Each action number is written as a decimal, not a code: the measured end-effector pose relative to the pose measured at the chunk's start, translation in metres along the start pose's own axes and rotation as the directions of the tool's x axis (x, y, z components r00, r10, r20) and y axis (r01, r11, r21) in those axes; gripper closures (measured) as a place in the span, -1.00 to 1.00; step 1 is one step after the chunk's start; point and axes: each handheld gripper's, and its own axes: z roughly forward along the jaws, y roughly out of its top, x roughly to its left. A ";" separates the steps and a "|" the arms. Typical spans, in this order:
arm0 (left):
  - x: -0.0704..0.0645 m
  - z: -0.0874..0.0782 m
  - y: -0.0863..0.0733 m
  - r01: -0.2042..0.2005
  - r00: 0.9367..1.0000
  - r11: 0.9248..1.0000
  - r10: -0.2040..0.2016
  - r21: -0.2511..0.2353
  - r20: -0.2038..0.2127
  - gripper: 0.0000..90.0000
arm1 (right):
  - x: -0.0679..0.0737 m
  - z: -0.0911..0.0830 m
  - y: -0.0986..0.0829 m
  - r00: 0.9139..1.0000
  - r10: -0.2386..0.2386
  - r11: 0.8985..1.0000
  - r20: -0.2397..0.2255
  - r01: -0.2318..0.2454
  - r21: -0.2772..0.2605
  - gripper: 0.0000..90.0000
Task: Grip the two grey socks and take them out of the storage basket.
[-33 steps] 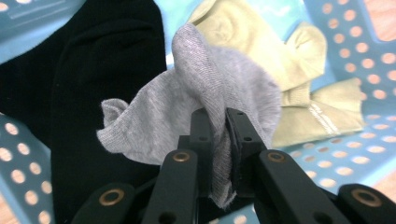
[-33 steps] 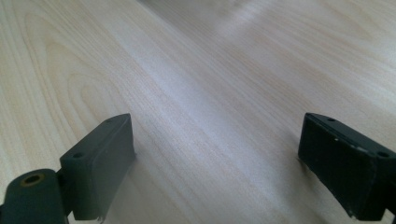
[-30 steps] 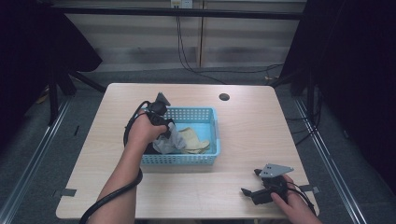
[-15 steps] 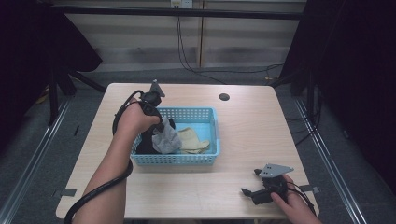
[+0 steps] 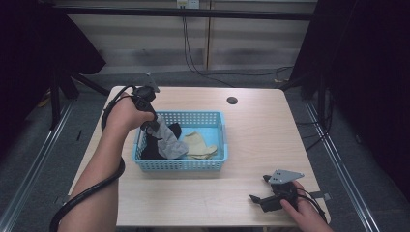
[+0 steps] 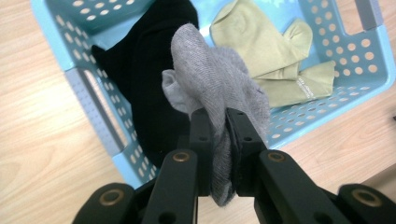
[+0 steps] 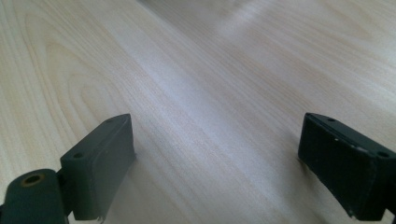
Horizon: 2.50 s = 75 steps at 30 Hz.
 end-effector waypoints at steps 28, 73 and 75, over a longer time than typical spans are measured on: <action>0.037 -0.039 -0.026 0.098 0.995 0.995 -0.098 -0.030 -0.026 0.81 | 0.000 0.000 0.000 1.000 0.001 1.000 0.000 -0.001 0.000 -0.77; 0.103 -0.029 -0.084 0.244 0.967 0.968 -0.247 -0.050 -0.069 0.81 | 0.000 0.000 0.000 1.000 -0.003 1.000 0.004 0.003 0.001 -0.77; 0.106 -0.022 -0.087 0.253 0.964 0.966 -0.257 -0.055 -0.070 0.81 | 0.000 0.000 0.000 1.000 -0.003 1.000 0.004 0.003 -0.001 -0.77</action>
